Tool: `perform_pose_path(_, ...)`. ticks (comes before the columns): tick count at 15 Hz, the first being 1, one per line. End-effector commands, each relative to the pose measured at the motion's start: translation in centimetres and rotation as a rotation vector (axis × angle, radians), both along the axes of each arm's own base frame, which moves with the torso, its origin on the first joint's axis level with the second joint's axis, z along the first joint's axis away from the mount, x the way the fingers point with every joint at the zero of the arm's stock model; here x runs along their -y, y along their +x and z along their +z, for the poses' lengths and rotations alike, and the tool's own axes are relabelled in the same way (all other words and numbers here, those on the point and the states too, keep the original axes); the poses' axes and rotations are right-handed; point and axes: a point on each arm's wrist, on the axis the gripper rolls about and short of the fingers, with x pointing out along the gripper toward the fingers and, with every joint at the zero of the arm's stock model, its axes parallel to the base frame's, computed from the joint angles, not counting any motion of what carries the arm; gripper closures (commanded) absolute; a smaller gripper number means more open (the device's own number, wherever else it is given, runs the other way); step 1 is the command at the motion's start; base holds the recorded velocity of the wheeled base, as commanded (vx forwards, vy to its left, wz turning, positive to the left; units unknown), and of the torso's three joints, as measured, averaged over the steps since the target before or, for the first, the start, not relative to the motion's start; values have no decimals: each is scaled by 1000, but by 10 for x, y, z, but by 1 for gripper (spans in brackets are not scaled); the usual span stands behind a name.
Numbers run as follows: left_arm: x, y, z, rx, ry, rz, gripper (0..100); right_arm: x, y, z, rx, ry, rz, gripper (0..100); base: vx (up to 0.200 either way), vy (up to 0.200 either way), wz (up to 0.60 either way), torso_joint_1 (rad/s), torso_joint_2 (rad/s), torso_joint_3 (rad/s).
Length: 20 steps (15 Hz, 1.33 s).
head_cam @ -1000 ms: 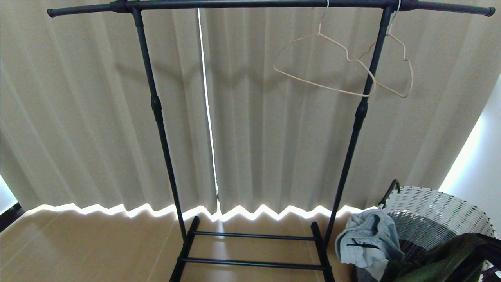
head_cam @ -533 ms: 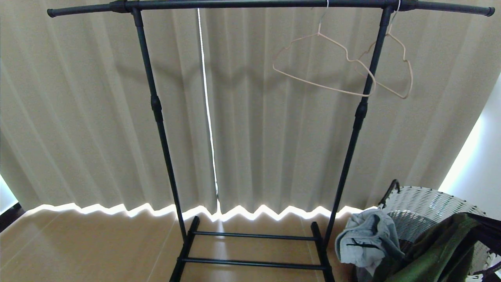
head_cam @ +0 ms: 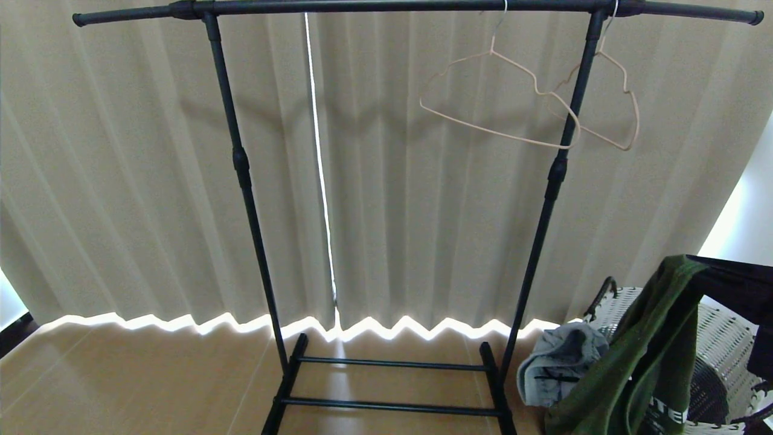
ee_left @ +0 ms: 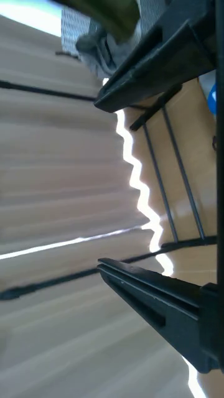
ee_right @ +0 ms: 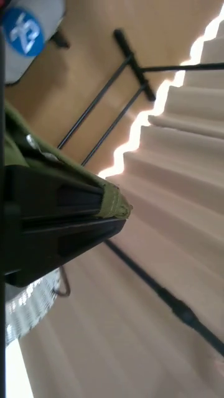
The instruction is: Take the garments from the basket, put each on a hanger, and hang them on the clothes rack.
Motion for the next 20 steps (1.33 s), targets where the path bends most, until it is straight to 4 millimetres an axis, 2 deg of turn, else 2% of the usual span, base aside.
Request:
perform_pose_path(1, 3, 61, 60, -140, -1, -67, 0, -5, 9, 6, -11, 28, -5, 100, 0, 0, 0, 0, 0, 0)
perform_pose_path(3, 17, 108, 80, -209, -27, -185, 0, -10, 17, 9, -19, 35, 11, 100, 0, 0, 0, 0, 0, 0)
perform_pose_path(4, 24, 119, 81, -226, -26, -204, 0, -13, 17, 11, -21, 39, 33, 100, 0, 0, 0, 0, 0, 0)
perform_pose_path(5, 44, 142, 79, -258, -3, -207, 0, -16, 17, 15, -25, 83, 55, 100, 0, 0, 0, 0, 0, 0)
perform_pose_path(6, 66, 154, 74, -273, 14, -202, 0, -16, 16, 19, -24, 119, 61, 100, 0, 0, 0, 0, 0, 0)
perform_pose_path(8, 99, 164, 66, -296, 10, -207, 0, -16, 17, 25, -12, 131, 61, 100, 0, 0, 0, 0, 0, 0)
perform_pose_path(9, 136, 172, 55, -330, 32, -236, 0, -18, 19, 28, -5, 136, 64, 100, 0, 0, 0, 0, 0, 0)
perform_pose_path(10, 153, 176, 50, -353, 42, -260, 0, -21, 21, 29, -8, 137, 76, 100, 0, 0, 0, 0, 0, 0)
perform_pose_path(11, 153, 176, 50, -353, 42, -260, 0, -21, 21, 29, -8, 137, 76, 100, 0, 0, 0, 0, 0, 0)
perform_pose_path(12, 195, 181, 37, -391, 52, -342, 0, -30, 22, 30, -17, 139, 119, 100, 0, 0, 0, 0, 0, 0)
perform_pose_path(15, 236, 176, 28, -397, 44, -435, 0, -33, 24, 31, -24, 142, 131, 100, 0, 0, 0, 0, 0, 0)
perform_pose_path(18, 280, 157, 19, -424, 26, -549, 0, -43, 28, 34, -37, 184, 159, 100, 0, 0, 0, 0, 0, 0)
perform_pose_path(20, 303, 159, 13, -432, -8, -541, 0, -46, 30, 33, -25, 190, 165, 100, 0, 0, 0, 0, 0, 0)
